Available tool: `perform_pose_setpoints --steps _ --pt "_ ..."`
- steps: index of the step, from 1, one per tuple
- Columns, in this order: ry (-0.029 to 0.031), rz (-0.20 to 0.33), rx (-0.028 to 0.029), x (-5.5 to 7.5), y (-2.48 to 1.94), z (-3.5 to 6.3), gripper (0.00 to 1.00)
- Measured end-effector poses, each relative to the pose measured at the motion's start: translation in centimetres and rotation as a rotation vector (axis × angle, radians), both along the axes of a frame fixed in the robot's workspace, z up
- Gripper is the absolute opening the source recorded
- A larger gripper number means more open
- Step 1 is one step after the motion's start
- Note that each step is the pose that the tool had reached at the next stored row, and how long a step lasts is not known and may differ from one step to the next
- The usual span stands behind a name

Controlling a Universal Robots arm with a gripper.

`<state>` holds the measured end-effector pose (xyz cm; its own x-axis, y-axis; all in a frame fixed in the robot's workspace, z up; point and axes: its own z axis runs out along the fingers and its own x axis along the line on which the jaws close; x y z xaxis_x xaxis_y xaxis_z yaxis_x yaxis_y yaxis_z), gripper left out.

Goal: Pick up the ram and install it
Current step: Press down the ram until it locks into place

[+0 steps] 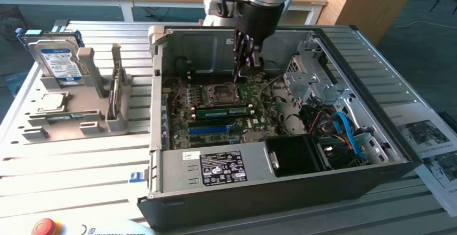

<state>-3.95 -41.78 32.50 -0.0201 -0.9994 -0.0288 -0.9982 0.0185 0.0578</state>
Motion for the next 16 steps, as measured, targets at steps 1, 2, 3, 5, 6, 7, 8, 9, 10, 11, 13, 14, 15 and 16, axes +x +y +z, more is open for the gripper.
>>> perform_pose_setpoints --steps 1,2,3,5,6,7,8,9,10,11,13,14,15,16 --pt "0.0 0.0 0.0001 0.0 0.0 0.0 0.23" --pt "0.0 0.0 0.0 0.0 0.0 0.0 0.17" --pt "0.0 0.0 0.0 0.0 0.0 0.0 0.17" --pt "0.0 0.0 0.0 0.0 0.0 0.0 0.11" --pt "0.0 0.0 0.0 0.0 0.0 0.0 0.11" --pt "0.0 0.0 0.0 0.0 0.0 0.0 0.11" --pt "0.0 0.0 0.0 0.0 0.0 0.0 0.11" --pt "0.0 0.0 0.0 0.0 0.0 0.0 0.11" --pt "0.0 0.0 0.0 0.0 0.0 0.0 0.11" --pt "0.0 0.0 0.0 0.0 0.0 0.0 0.11" --pt "0.0 0.0 0.0 0.0 0.0 0.0 0.11" --pt "0.0 0.0 0.0 0.02 0.0 0.0 0.11" --pt "0.0 0.0 0.0 0.06 0.0 0.0 0.11" --pt "0.0001 0.0 -0.0001 0.1 0.0 0.0 0.11"
